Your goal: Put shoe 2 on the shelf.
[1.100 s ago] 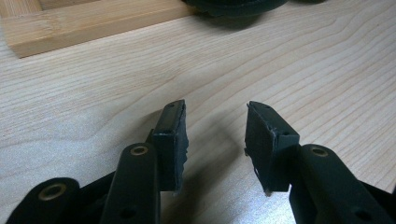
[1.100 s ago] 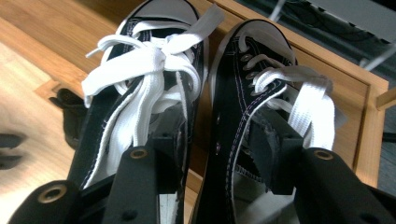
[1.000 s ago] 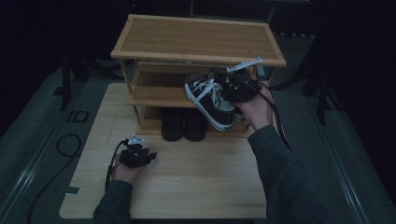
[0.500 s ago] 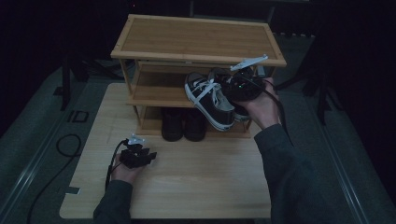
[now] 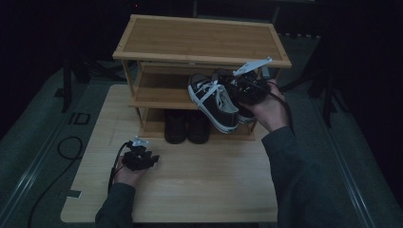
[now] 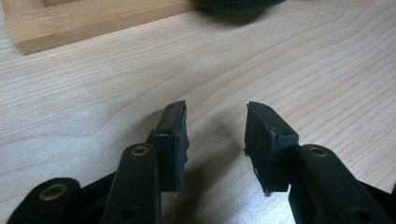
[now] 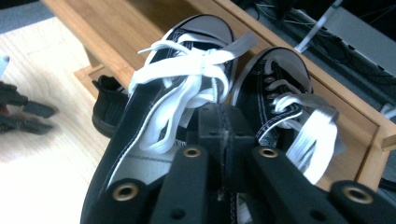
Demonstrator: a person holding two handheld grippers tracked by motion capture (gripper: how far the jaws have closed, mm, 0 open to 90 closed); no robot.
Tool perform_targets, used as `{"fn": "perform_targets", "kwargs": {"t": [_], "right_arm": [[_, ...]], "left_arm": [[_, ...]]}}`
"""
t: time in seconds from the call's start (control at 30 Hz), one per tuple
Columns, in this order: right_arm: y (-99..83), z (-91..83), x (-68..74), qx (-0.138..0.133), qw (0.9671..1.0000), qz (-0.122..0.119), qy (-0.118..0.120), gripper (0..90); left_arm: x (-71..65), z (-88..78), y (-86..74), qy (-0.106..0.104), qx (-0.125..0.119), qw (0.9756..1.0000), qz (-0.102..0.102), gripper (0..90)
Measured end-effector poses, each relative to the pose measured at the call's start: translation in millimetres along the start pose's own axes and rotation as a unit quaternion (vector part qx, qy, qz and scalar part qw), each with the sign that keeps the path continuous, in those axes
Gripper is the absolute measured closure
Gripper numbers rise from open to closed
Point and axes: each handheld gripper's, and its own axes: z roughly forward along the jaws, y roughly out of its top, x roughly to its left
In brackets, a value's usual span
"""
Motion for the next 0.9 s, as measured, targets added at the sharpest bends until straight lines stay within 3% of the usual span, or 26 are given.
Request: {"fn": "perform_targets", "kwargs": {"t": [0.23, 0.43, 0.67, 0.9], "right_arm": [[-0.4, 0.7, 0.0, -0.001, 0.9999, -0.009, 0.009, 89.7], [-6.5, -1.4, -2.2, -0.017, 0.9998, 0.004, 0.008, 89.7], [-10.8, -6.6, -6.4, -0.020, 0.9997, 0.002, 0.015, 89.8], [-14.1, -12.2, -7.1, -0.025, 0.9996, -0.008, 0.012, 89.9]], "left_arm": [[-7.0, -13.8, 14.5, -0.007, -0.015, 0.9998, 0.011, 60.0], [-15.5, -27.9, 35.6, -0.017, -0.038, 0.9988, 0.024, 60.5], [-31.2, -53.7, 72.5, -0.033, -0.075, 0.9955, 0.047, 67.0], [-40.9, -70.7, 106.2, -0.018, -0.093, 0.9925, 0.077, 75.9]]}}
